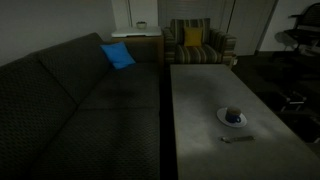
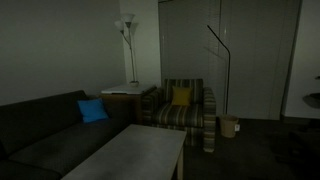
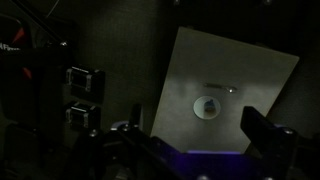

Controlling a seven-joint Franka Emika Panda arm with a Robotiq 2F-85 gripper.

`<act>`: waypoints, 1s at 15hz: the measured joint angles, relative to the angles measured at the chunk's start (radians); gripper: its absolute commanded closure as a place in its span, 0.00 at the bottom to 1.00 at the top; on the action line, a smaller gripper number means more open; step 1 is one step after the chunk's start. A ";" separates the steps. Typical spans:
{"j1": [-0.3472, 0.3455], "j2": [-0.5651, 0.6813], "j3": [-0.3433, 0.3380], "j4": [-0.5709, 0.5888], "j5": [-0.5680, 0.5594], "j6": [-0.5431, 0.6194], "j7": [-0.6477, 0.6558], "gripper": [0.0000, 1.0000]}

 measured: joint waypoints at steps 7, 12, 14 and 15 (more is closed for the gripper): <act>0.076 0.192 0.019 -0.039 -0.072 0.131 -0.056 0.00; 0.099 0.337 0.034 -0.050 -0.128 0.287 -0.092 0.00; 0.107 0.388 0.036 -0.051 -0.131 0.335 -0.115 0.00; 0.111 0.413 0.036 -0.051 -0.131 0.359 -0.135 0.00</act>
